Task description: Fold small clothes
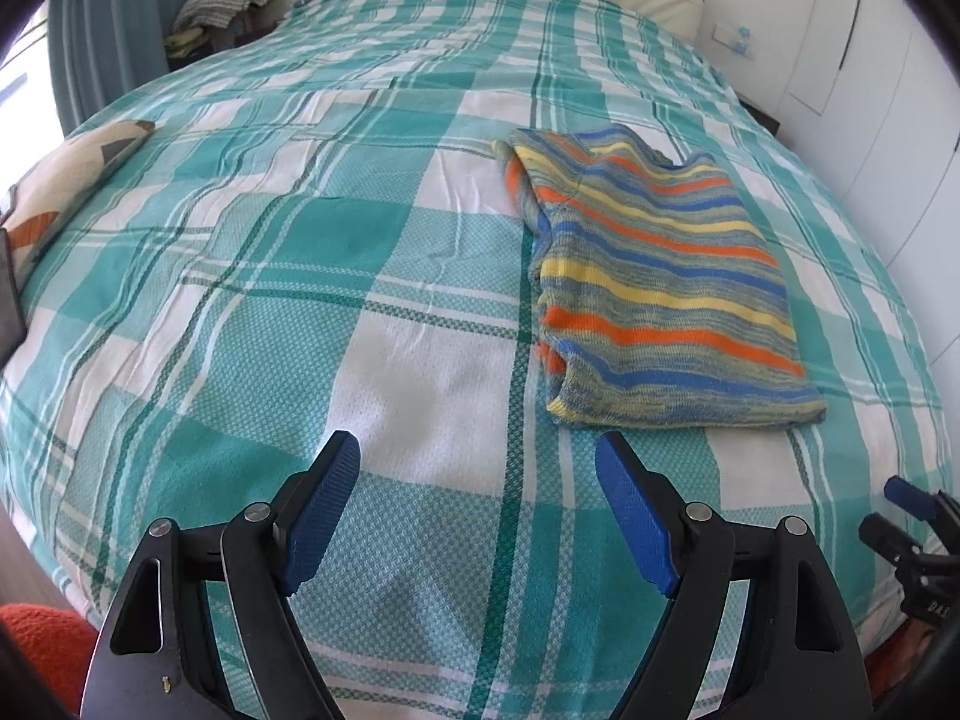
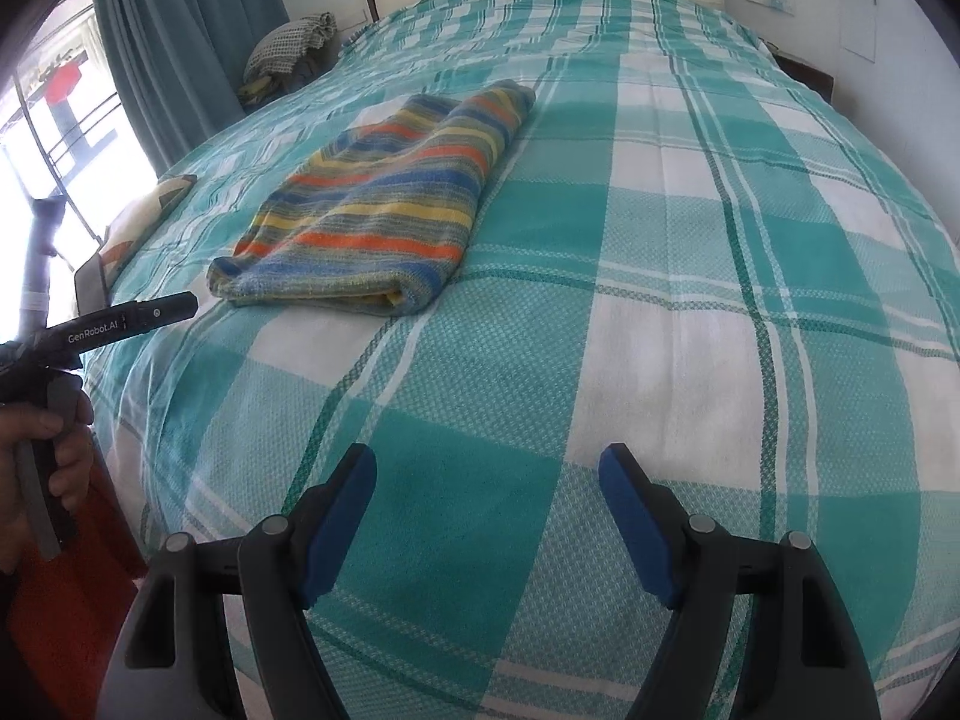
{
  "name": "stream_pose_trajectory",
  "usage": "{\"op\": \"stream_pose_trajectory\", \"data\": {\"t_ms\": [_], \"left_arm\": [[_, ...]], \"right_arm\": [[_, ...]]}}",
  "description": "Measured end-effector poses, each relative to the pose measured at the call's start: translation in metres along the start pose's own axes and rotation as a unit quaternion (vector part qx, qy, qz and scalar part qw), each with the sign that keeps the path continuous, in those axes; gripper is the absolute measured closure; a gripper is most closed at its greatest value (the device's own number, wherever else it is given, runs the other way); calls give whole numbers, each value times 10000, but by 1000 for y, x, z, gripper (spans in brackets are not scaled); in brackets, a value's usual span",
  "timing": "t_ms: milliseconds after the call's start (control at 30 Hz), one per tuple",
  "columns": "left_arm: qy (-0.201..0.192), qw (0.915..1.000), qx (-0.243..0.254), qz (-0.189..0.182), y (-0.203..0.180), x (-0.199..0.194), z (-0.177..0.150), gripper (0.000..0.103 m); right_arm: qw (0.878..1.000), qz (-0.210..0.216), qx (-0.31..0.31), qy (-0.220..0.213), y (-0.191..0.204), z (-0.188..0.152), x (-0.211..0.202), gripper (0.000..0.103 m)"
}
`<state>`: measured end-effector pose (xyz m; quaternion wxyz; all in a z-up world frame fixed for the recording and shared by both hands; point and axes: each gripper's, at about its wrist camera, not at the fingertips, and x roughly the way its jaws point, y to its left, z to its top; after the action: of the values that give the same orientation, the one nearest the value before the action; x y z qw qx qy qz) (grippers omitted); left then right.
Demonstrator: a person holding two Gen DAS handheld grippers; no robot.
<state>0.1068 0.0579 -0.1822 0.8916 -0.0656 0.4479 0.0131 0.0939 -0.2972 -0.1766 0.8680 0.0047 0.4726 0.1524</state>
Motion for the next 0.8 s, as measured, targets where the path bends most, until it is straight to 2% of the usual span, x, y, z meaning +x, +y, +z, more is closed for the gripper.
{"op": "stream_pose_trajectory", "data": {"t_ms": [100,167,300,400,500,800], "left_arm": [[-33,10000,-42,-14,2,-1,0,20],[0,10000,-98,-12,5,2,-1,20],[22,9999,-147,12,5,3,-2,20],[30,9999,-106,41,4,3,-3,20],[46,9999,-46,80,1,3,-5,20],[60,9999,-34,153,1,1,-9,20]], "right_arm": [[9970,-772,-23,46,9,13,-12,22],[9928,-1193,-116,-41,14,22,-24,8],[9831,-1777,-377,-247,19,32,-48,6],[9747,-2133,-617,-250,19,33,-58,6],[9691,-2353,-690,-270,16,32,-63,6],[9679,-2471,-380,-246,0,28,-69,6]]}}
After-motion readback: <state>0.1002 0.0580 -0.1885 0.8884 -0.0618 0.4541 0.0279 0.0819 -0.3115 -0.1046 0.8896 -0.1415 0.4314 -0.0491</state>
